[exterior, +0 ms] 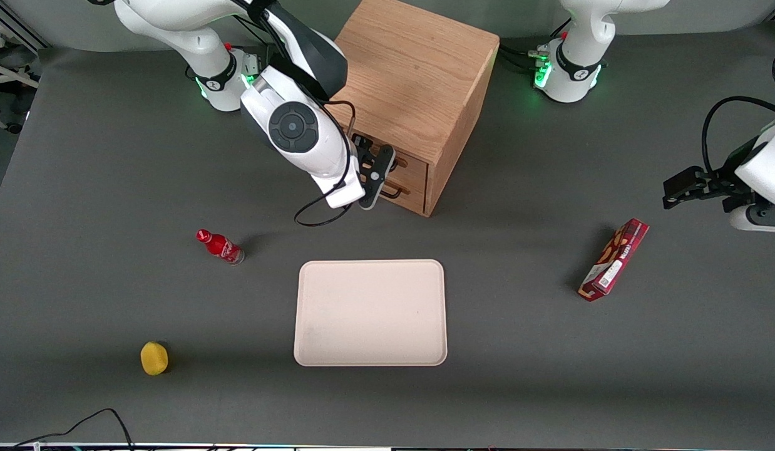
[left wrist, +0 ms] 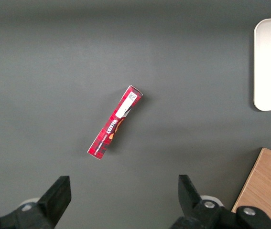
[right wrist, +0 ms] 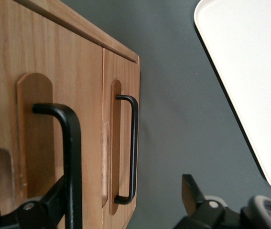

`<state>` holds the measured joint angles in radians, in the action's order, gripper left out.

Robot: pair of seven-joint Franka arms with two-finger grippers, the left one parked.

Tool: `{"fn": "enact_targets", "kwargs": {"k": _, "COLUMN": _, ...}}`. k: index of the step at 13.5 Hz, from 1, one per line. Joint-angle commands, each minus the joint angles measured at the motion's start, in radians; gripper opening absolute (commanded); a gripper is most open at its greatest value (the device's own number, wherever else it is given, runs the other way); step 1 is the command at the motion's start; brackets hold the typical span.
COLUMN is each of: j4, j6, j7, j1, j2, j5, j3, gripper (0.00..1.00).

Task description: Open upper drawer

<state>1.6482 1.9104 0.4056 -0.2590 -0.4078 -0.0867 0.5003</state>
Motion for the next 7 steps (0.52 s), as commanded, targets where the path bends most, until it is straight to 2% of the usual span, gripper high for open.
{"fn": "enact_targets", "kwargs": {"k": 1, "j4": 0.018, "j6": 0.039, "j7": 0.015, "j1": 0.011, "j2": -0.009, "j5": -0.019, "j3": 0.003, "gripper": 1.0}}
{"fn": "enact_targets", "kwargs": {"k": 7, "j4": 0.018, "j6": 0.073, "j7": 0.016, "j1": 0.014, "j2": -0.034, "j5": -0.004, "j3": -0.003, "gripper": 1.0}}
